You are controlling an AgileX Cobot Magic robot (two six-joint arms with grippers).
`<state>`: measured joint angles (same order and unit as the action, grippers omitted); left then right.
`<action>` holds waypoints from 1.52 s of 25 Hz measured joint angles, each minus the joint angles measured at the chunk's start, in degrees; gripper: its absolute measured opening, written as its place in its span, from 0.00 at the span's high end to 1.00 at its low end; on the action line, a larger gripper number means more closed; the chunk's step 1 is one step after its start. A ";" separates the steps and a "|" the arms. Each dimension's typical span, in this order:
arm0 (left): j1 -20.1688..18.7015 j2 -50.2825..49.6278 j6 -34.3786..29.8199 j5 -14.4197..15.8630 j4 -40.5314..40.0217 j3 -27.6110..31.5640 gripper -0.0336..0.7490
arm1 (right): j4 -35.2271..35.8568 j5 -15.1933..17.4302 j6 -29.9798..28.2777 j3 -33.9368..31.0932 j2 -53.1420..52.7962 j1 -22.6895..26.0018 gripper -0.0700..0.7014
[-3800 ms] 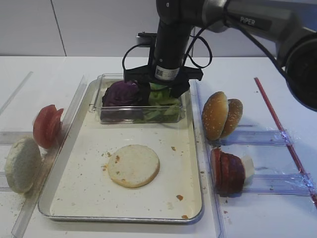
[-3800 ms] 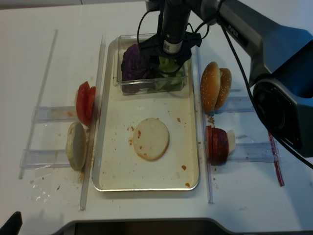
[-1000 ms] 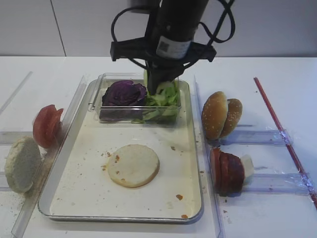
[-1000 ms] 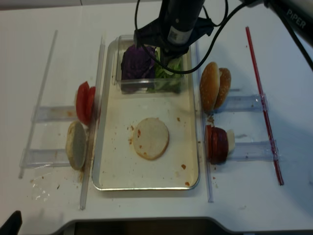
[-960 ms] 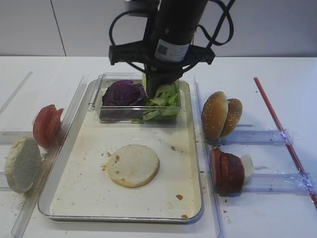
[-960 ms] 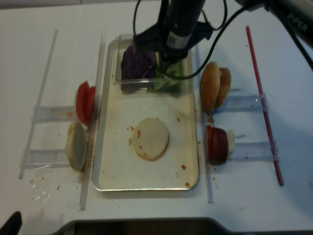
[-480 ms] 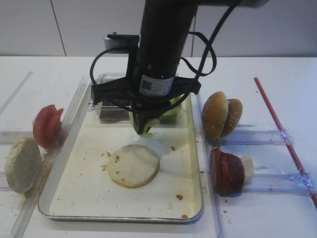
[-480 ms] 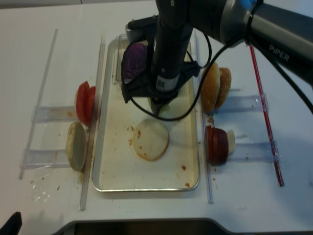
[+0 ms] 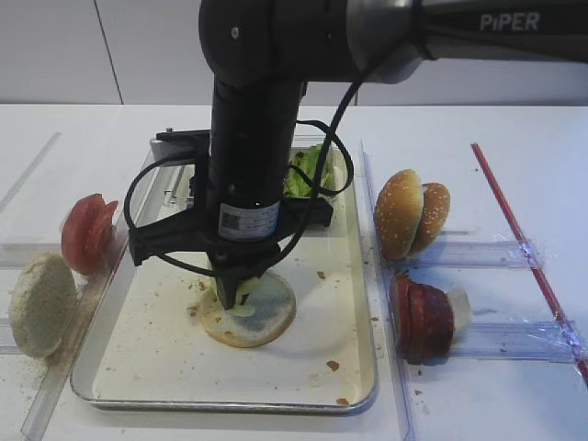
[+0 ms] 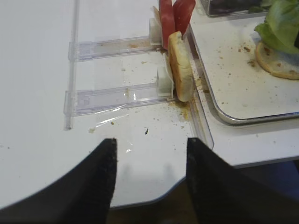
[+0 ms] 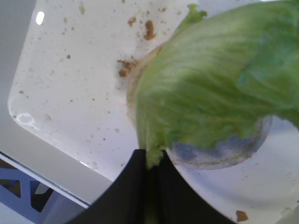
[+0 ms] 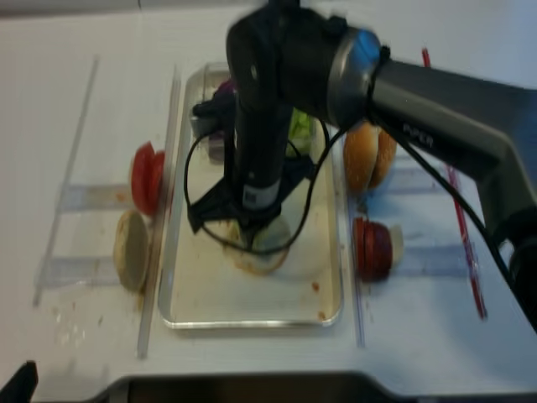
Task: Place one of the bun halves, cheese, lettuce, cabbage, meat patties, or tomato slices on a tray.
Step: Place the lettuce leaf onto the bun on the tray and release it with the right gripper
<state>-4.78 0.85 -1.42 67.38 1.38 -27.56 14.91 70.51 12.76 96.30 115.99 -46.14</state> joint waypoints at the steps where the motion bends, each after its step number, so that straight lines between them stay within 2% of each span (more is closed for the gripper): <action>1: 0.00 0.00 0.00 0.00 0.00 0.00 0.53 | -0.24 -0.04 -0.09 0.00 0.24 0.00 0.82; 19: 0.00 0.00 0.00 0.00 0.00 0.00 0.53 | -1.06 -0.31 0.04 0.00 2.41 -0.09 0.81; 34: 0.00 0.00 0.00 0.00 0.00 0.00 0.53 | -3.43 -0.31 0.04 0.00 2.41 -0.09 0.72; 38: 0.00 0.00 0.00 0.00 0.00 0.00 0.53 | -3.57 -0.31 0.04 0.00 2.41 -0.09 0.65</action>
<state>-4.78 0.85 -1.42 67.38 1.38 -27.56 11.34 70.20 12.80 96.30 118.39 -46.22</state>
